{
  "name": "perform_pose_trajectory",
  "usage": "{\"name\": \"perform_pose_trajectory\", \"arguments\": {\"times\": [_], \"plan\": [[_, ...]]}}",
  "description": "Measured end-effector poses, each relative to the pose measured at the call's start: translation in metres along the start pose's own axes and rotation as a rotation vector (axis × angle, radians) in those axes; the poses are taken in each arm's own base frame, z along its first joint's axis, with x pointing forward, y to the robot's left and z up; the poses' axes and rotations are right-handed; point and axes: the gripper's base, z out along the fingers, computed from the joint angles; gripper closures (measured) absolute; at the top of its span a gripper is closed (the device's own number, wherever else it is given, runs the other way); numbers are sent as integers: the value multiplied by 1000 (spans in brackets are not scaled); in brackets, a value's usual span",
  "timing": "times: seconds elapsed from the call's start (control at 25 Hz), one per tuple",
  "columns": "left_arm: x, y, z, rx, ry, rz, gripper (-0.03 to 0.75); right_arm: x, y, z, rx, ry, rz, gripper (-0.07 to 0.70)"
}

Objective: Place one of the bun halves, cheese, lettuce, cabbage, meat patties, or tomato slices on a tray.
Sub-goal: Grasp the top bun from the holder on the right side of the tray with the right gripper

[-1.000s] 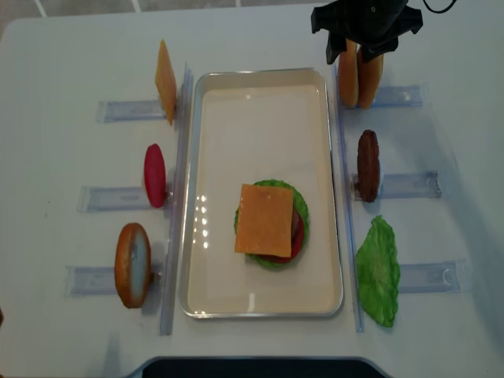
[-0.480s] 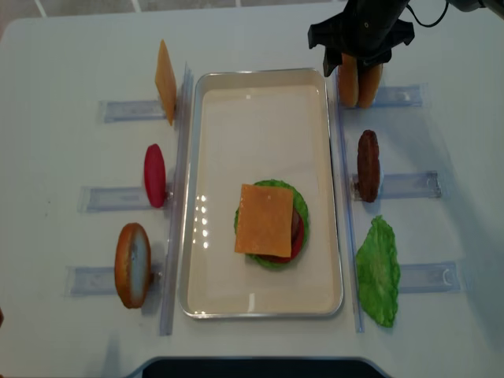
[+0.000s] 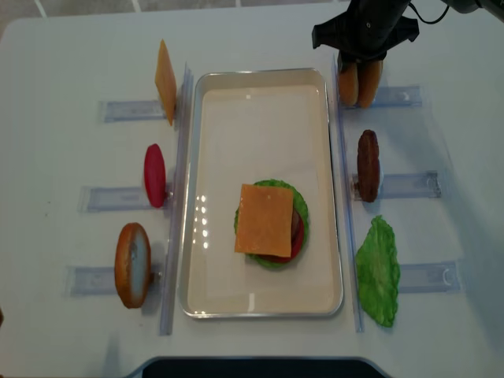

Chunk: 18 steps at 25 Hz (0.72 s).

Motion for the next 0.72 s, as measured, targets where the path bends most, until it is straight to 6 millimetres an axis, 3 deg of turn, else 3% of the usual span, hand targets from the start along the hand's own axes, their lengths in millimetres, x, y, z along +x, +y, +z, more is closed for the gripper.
{"name": "perform_pose_trajectory", "arguments": {"times": [0.48, 0.72], "plan": [[0, 0, 0, 0, 0, 0, 715, 1, 1, -8, -6, 6, 8, 433], [0, 0, 0, 0, 0, 0, 715, 2, 7, -56, -61, -54, 18, 433]]}}
